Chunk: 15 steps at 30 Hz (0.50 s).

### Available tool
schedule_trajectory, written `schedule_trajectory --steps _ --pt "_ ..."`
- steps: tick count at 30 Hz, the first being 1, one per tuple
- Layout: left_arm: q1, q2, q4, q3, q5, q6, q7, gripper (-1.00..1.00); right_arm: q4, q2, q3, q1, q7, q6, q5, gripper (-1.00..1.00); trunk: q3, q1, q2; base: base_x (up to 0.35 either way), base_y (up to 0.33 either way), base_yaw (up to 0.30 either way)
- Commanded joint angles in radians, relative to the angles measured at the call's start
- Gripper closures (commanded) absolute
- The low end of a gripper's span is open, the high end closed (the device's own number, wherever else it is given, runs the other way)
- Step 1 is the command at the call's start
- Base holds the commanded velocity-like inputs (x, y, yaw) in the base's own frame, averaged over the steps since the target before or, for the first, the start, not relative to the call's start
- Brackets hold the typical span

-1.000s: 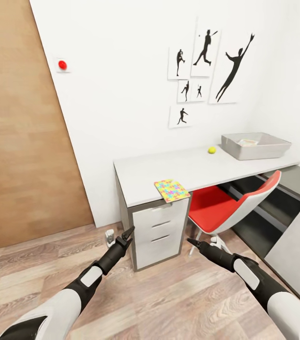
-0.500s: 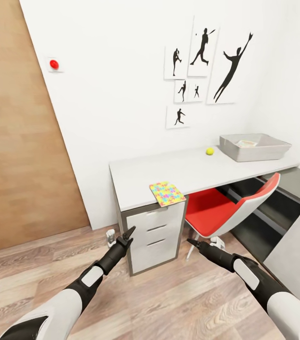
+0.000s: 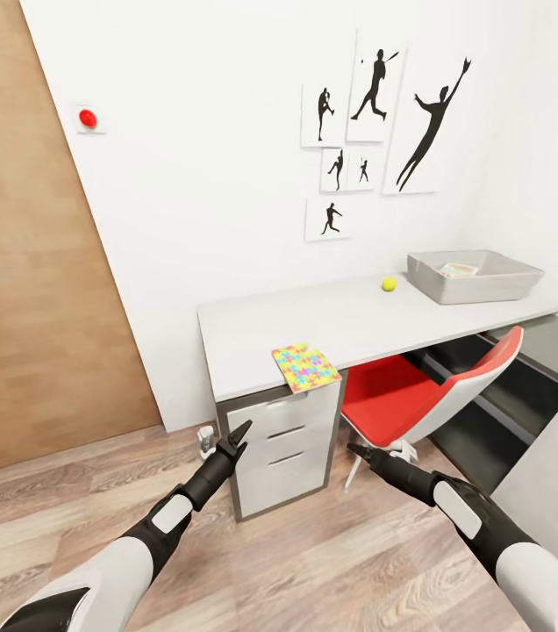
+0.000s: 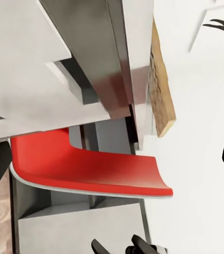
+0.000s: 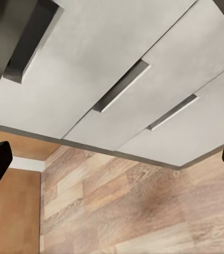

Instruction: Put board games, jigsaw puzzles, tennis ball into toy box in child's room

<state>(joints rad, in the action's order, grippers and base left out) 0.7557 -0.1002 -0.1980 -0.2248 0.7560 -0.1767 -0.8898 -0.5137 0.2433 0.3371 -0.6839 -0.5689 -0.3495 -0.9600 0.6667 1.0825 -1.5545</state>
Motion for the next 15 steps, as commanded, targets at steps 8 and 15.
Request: schedule_trajectory --steps 8,15 --pt "0.000 -0.007 0.000 -0.005 0.000 -0.010 -0.003 -1.00 0.000 0.001 0.005 -0.001 0.000 -0.003 -0.009 -1.00 0.001 0.000 0.000 0.004 -0.032 0.000" --pt "-0.001 -0.009 0.000 -0.005 0.000 -0.009 -0.003 -1.00 0.000 0.004 0.005 -0.001 -0.001 -0.002 -0.009 -1.00 0.001 0.000 0.000 0.000 -0.027 0.000"
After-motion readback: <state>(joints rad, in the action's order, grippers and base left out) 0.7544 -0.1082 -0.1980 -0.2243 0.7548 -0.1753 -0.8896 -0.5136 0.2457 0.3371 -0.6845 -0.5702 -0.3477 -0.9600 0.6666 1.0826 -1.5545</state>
